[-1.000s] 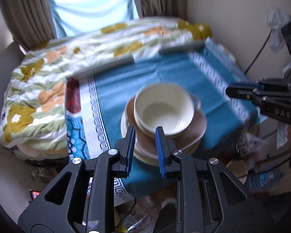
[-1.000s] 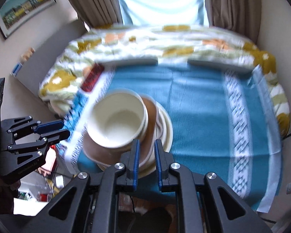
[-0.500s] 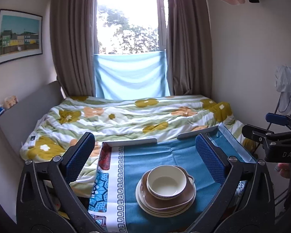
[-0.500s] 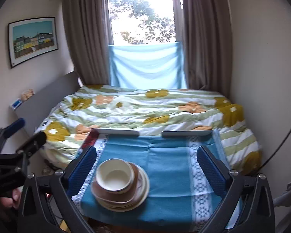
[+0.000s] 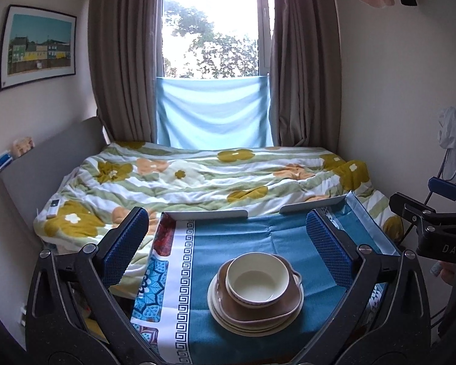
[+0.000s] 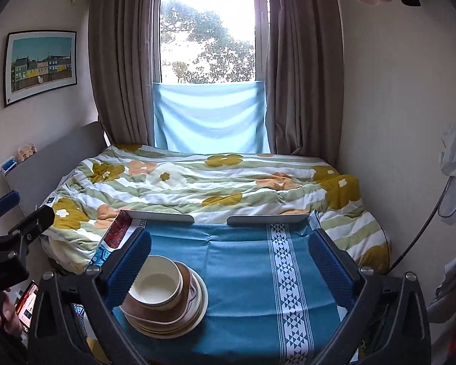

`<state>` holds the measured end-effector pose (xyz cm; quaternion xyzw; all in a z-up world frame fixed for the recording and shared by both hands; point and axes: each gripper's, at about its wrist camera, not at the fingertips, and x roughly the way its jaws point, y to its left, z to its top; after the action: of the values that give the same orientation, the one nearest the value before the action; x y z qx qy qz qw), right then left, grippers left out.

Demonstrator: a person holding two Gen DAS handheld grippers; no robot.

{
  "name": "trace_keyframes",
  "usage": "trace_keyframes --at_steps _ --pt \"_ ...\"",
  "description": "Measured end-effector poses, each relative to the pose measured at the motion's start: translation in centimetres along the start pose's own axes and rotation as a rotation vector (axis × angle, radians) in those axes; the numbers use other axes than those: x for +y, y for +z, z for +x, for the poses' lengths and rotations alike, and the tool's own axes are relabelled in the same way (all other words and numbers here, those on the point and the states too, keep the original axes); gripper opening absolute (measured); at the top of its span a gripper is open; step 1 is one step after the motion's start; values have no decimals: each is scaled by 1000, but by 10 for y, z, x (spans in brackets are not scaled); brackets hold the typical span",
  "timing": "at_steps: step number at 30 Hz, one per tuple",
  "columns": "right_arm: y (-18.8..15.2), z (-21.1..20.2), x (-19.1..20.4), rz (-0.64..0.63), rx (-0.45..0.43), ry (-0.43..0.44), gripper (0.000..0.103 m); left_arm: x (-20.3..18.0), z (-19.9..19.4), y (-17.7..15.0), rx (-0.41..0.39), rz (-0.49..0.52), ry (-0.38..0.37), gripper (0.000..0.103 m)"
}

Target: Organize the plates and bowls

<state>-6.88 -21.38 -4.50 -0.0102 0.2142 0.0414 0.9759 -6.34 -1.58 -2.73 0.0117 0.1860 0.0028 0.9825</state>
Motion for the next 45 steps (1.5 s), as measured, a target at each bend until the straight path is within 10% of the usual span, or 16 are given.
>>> trace_keyframes --at_steps 45 --pt "2 6 -3 23 -4 -15 103 4 8 3 -18 15 15 103"
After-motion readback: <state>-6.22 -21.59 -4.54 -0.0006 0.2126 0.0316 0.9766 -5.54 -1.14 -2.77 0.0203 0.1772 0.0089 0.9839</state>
